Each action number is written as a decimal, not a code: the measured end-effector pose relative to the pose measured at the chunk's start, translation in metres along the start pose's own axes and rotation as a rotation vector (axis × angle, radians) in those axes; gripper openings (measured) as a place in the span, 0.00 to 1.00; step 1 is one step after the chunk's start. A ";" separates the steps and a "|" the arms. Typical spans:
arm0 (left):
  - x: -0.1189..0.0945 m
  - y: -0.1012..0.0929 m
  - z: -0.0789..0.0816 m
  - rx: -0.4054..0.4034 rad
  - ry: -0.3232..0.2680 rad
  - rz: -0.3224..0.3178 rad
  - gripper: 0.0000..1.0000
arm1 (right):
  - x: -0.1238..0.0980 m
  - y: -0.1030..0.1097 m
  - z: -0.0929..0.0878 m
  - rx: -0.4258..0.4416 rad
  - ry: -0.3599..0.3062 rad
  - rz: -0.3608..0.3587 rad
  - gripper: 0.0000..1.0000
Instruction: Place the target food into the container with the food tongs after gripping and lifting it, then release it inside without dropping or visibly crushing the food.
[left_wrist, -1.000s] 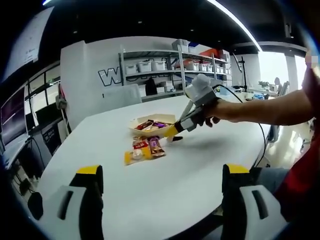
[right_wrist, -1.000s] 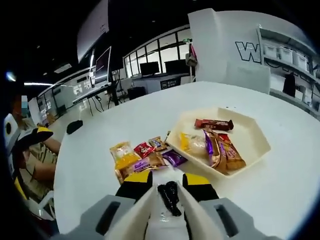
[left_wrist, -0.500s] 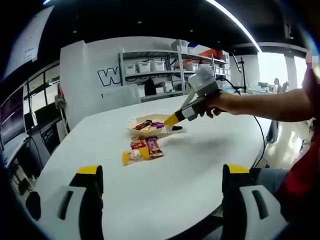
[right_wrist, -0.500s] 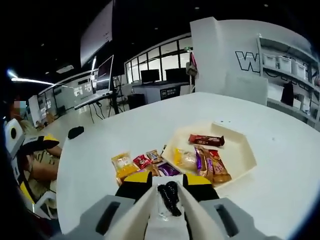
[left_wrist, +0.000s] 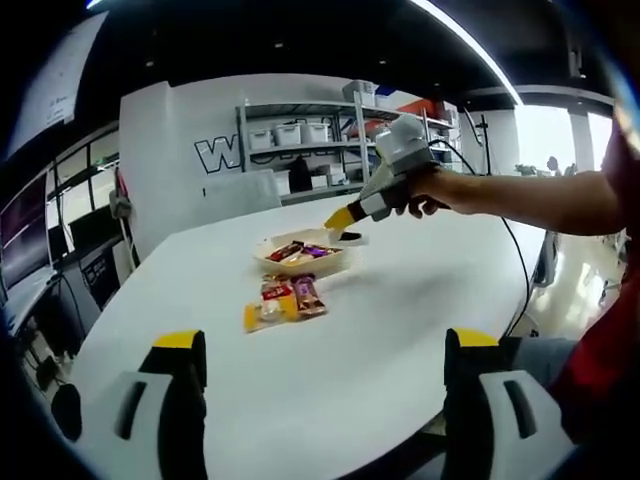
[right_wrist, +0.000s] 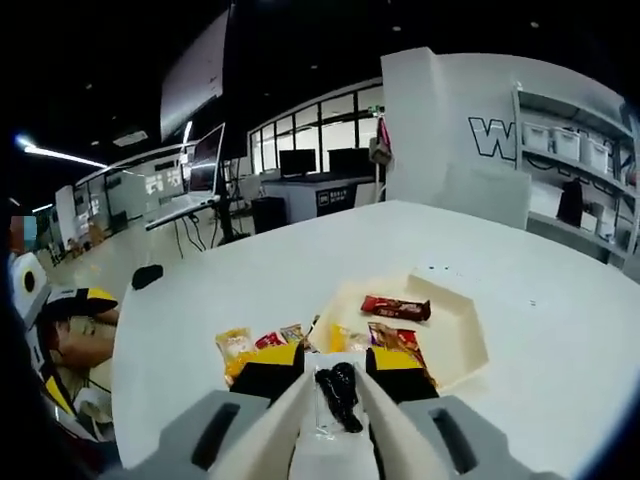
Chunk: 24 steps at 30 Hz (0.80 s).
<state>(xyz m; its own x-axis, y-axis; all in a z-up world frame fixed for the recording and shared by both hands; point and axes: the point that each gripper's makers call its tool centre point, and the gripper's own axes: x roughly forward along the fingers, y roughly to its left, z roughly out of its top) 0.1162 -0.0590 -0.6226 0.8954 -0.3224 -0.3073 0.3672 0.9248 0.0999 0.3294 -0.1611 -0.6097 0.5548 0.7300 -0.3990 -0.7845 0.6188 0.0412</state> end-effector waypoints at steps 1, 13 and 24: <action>0.000 0.000 0.000 0.000 0.000 0.000 0.97 | 0.000 -0.001 0.002 -0.002 -0.004 -0.002 0.19; -0.002 0.001 -0.001 -0.001 0.000 0.002 0.96 | -0.003 -0.013 0.021 -0.006 -0.042 -0.035 0.19; -0.001 0.003 0.000 -0.003 -0.002 0.005 0.96 | -0.004 -0.024 0.038 -0.018 -0.077 -0.067 0.18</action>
<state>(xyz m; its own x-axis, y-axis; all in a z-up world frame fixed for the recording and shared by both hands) 0.1163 -0.0561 -0.6221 0.8974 -0.3185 -0.3053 0.3625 0.9267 0.0988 0.3564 -0.1683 -0.5743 0.6249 0.7080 -0.3291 -0.7497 0.6618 0.0003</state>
